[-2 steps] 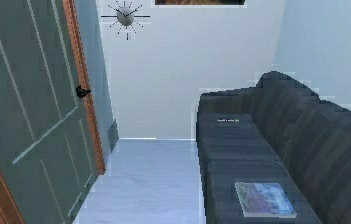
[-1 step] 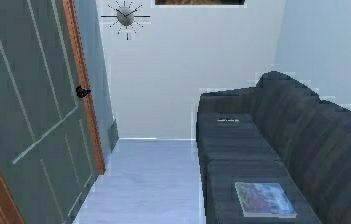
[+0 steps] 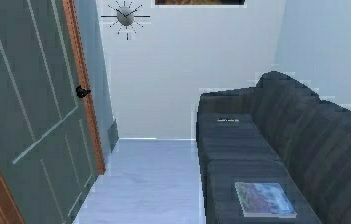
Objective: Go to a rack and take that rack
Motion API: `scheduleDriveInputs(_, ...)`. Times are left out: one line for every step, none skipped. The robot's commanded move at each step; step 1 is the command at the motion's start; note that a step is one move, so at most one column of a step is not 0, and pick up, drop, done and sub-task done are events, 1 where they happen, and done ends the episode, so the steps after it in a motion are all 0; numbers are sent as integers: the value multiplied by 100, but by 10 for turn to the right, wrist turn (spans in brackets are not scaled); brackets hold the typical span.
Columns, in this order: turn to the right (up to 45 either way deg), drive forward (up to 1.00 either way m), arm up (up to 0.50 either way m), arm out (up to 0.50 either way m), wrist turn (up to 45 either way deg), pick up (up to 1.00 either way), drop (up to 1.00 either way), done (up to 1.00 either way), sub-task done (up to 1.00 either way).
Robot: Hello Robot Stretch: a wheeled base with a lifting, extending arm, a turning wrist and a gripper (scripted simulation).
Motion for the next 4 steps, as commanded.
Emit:
scheduleDriveInputs(0, 0, -30, 0, 0, 0, 0, 0, 0)
scheduleDriveInputs(0, 0, 0, 0, 0, 100, 0, 0, 0)
scheduleDriveInputs(0, 0, 10, 0, 0, 0, 0, 0, 0)
scheduleDriveInputs(0, 0, 0, 0, 0, 0, 0, 100, 0)
